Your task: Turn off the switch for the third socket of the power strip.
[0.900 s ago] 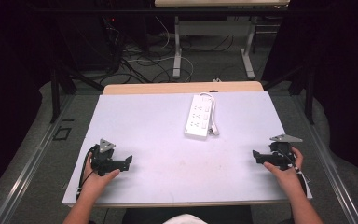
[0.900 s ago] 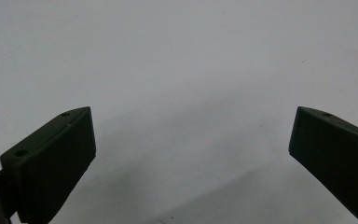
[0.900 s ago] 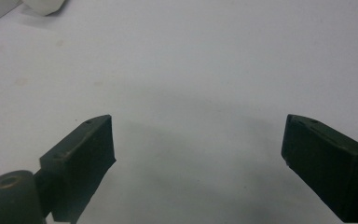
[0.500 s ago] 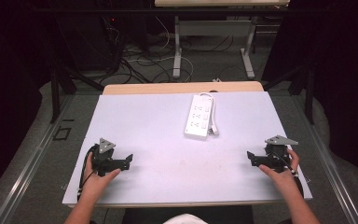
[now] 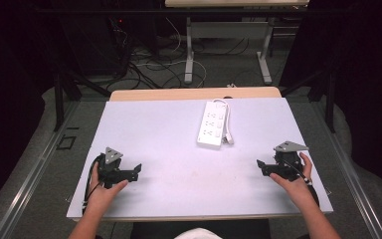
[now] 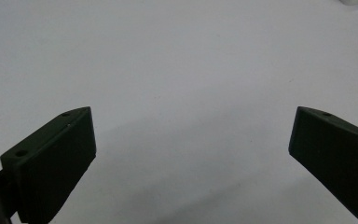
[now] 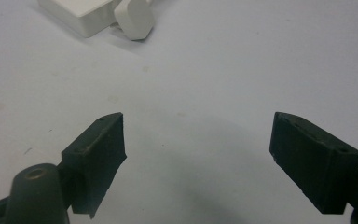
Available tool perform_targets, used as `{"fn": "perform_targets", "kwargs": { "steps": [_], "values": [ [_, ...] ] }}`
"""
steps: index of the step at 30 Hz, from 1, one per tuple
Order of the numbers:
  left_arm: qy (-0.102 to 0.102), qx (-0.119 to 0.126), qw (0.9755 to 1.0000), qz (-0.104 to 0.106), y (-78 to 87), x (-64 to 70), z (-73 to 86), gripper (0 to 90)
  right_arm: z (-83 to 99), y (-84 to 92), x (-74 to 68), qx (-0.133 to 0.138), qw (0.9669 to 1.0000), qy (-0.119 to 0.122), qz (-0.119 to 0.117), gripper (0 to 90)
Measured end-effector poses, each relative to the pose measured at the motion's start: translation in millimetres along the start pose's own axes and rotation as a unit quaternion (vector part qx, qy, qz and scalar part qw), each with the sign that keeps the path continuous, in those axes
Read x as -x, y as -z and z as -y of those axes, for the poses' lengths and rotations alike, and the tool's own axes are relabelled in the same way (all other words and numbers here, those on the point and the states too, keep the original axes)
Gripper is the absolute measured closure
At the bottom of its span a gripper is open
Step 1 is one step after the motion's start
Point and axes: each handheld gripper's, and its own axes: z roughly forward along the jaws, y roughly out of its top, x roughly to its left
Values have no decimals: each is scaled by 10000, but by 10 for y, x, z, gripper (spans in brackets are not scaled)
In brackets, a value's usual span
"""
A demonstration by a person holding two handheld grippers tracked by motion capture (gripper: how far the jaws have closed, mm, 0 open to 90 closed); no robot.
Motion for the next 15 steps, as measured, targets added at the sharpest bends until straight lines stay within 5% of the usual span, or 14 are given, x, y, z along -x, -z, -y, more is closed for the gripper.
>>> {"fn": "perform_targets", "kwargs": {
  "steps": [15],
  "values": [
    [28, 41, 10000, 35, -14, 31, 8, 4, -283, -78, -149, -19, 9982, 534, -286, 258]
  ]
}}
